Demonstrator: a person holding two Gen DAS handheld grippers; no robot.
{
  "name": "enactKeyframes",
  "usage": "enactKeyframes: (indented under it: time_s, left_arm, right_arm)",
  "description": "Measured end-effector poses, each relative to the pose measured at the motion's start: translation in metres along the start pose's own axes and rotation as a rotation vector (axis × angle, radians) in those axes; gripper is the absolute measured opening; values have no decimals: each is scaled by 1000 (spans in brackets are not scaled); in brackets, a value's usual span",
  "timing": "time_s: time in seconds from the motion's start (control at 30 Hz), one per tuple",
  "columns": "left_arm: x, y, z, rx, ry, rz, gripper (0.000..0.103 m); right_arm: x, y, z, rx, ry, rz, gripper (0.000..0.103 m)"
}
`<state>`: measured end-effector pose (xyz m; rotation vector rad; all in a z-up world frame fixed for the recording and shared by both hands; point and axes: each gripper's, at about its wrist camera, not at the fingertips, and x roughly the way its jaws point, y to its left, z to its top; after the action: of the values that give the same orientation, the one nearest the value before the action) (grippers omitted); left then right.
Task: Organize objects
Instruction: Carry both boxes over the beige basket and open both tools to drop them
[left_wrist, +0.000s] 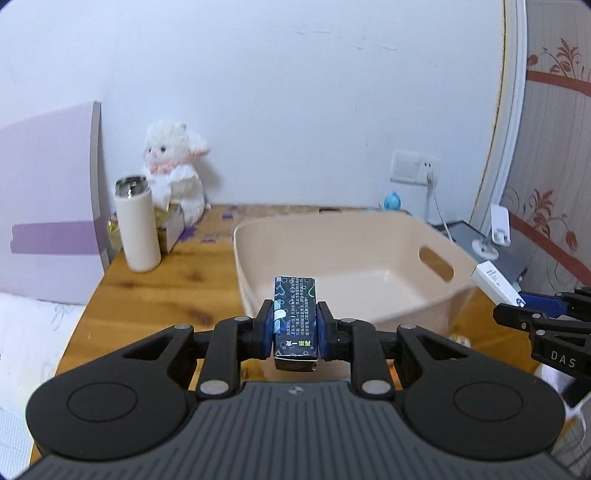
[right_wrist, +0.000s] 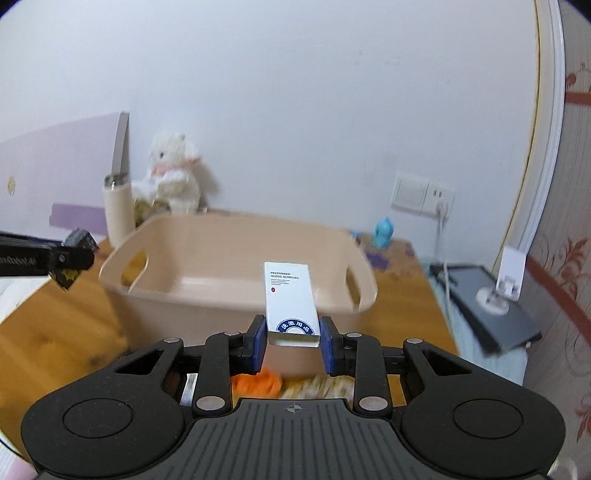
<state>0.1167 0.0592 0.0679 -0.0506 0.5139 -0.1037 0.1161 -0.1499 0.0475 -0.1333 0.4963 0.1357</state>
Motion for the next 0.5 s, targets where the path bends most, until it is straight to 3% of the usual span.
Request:
enactKeyframes:
  time_s: [0.13, 0.27, 0.5]
  left_arm:
    - [15, -15, 18, 8, -4, -15, 25]
    - [50, -29, 26, 30, 33, 29, 25]
    - [105, -41, 15, 105, 142, 74, 25]
  right_arm:
    - [17, -9, 20, 22, -12, 3, 28]
    - [40, -10, 29, 25, 8, 0, 28]
    - [90, 0, 22, -6, 113, -13, 28]
